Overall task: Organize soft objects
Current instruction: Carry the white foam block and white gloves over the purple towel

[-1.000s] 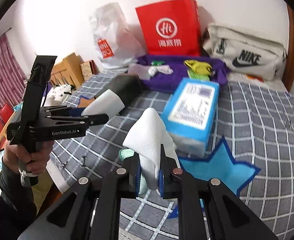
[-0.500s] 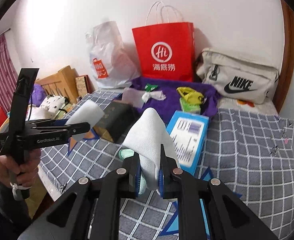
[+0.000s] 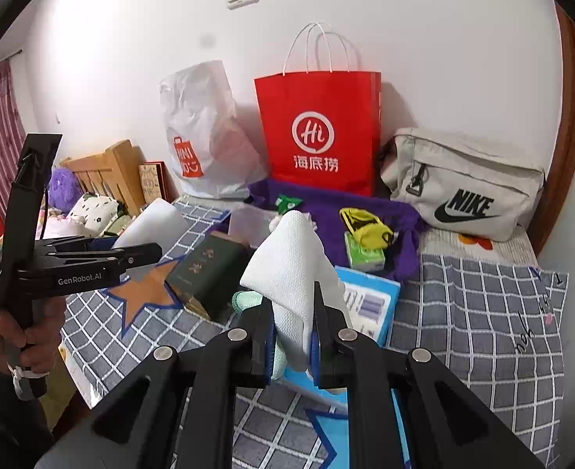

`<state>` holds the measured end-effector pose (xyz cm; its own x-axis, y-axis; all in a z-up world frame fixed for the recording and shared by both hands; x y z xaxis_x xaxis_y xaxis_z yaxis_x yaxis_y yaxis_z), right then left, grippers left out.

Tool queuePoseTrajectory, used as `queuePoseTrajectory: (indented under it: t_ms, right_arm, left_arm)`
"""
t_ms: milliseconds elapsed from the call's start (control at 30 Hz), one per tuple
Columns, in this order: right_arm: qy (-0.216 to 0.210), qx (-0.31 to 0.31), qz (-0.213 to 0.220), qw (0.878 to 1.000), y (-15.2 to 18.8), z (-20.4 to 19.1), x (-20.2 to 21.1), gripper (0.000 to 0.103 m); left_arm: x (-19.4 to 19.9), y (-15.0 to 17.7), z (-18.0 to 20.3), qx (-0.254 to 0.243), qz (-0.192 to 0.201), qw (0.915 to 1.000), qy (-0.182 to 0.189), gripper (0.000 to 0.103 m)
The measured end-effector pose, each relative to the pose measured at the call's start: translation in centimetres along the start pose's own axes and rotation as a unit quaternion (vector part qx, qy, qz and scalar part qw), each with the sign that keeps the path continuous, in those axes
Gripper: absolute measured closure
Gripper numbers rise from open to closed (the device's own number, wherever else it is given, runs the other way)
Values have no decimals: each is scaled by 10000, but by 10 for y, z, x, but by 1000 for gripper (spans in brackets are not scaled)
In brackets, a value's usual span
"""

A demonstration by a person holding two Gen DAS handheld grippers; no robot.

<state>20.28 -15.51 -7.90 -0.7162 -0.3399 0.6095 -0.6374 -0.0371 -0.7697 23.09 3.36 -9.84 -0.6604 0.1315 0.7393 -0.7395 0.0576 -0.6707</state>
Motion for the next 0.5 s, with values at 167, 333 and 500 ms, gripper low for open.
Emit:
queuePoseTrajectory:
  t_ms: [167, 333, 500]
  right_arm:
    - [-22, -3, 29, 10000, -12, 2, -10, 89]
    - [14, -12, 14, 10000, -23, 5, -21, 89]
    - [30, -19, 67, 10000, -35, 7, -28, 89]
  left_arm:
    - [-5, -10, -5, 63, -1, 10000, 26, 53]
    - [-10, -21, -9, 70, 10, 10000, -4, 53]
    - [-18, -32, -11, 74, 0, 10000, -24, 53]
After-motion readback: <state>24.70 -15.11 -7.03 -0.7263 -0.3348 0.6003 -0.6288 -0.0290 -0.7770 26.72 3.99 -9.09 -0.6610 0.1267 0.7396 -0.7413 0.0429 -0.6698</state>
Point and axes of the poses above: each gripper's, at about its wrist camera, not at the fingertips, and x roughly against the way its jaws point, z to its right, y to its underside, the point moved 8 cm from there along -x, roughly the way its jaws point, and after that the axes turned 5 degrees about -x, right-handed, at the moved point
